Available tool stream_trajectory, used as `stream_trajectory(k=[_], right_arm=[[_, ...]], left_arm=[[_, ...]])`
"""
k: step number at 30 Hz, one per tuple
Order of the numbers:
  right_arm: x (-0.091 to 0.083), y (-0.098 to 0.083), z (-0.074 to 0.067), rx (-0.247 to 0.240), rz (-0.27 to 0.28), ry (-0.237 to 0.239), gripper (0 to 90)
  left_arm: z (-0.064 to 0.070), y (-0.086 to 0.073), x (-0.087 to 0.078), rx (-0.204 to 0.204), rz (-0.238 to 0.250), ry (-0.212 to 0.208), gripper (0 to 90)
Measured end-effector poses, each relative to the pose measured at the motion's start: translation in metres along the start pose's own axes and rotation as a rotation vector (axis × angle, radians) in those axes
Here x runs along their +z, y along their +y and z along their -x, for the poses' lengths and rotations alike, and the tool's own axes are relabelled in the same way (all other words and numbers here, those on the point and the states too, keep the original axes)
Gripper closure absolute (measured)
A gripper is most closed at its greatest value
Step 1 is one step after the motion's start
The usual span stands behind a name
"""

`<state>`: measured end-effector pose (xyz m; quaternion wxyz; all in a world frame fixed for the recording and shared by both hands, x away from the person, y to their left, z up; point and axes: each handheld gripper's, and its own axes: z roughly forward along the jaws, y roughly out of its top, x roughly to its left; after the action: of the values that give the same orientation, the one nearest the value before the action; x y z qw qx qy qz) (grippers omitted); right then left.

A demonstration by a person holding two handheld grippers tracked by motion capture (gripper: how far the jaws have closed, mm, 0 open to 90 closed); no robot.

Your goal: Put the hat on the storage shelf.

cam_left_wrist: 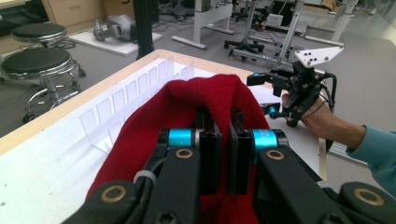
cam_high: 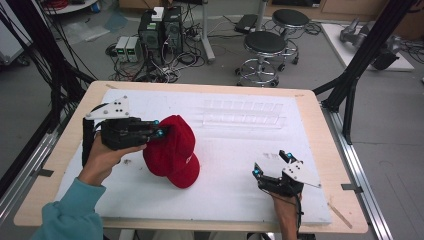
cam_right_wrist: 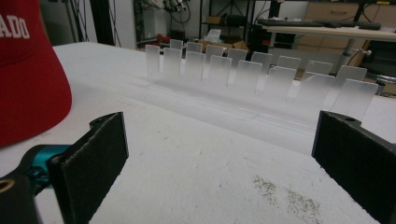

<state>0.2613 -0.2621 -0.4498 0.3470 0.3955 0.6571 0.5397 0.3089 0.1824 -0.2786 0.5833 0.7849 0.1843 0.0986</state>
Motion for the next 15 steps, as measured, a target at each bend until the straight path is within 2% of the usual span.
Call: stream_trajectory(k=[3, 7, 9, 15], right_arm=[[0.001, 0.002, -0.001, 0.010, -0.007, 0.024, 2.5], [0.004, 0.013, -0.005, 0.027, -0.001, 0.088, 2.5], [0.006, 0.025, -0.009, 0.026, -0.005, 0.134, 2.5], [0.015, 0.067, -0.024, -0.006, 0.028, 0.280, 2.5]], left_arm=[[0.000, 0.000, 0.001, 0.000, 0.000, -0.005, 85.5], [0.003, 0.002, 0.005, 0.012, -0.004, -0.030, 85.6], [0.003, 0.002, 0.005, 0.018, -0.008, -0.033, 85.6], [0.005, 0.005, 0.008, 0.018, -0.007, -0.041, 85.5]])
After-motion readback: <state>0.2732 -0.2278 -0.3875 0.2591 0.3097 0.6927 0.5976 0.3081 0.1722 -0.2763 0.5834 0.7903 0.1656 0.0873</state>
